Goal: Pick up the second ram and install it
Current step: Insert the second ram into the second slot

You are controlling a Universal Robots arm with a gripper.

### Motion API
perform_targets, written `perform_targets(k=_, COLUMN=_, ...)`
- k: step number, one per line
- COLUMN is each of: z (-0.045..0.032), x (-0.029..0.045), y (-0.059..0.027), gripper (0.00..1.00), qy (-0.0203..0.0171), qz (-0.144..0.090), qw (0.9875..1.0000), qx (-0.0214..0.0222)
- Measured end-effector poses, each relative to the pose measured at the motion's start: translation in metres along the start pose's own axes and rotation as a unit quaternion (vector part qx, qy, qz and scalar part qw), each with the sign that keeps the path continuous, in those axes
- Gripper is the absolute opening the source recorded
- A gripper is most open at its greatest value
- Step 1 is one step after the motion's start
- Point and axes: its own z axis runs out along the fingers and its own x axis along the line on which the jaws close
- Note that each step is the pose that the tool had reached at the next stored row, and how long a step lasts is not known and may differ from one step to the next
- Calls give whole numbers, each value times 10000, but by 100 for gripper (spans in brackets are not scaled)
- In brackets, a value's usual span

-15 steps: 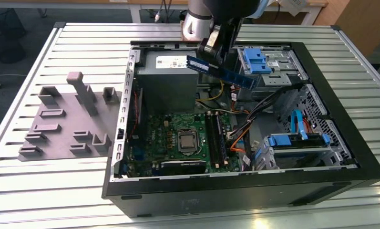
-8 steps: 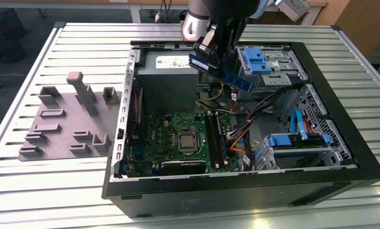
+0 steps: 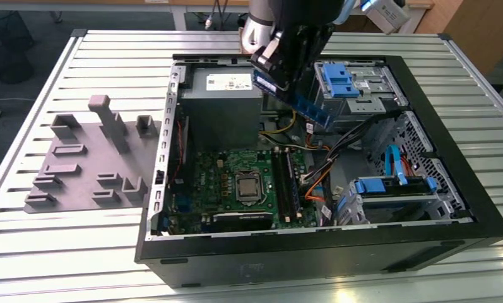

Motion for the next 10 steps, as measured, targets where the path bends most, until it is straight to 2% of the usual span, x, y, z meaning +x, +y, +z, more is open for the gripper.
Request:
perform_targets(k=5, z=7, x=0, y=0, gripper=14, qy=-7, qz=416, qw=9991, qx=5)
perform_targets(k=10, z=14, x=0, y=0, gripper=14, qy=-12, qz=812, qw=9967, qx=10)
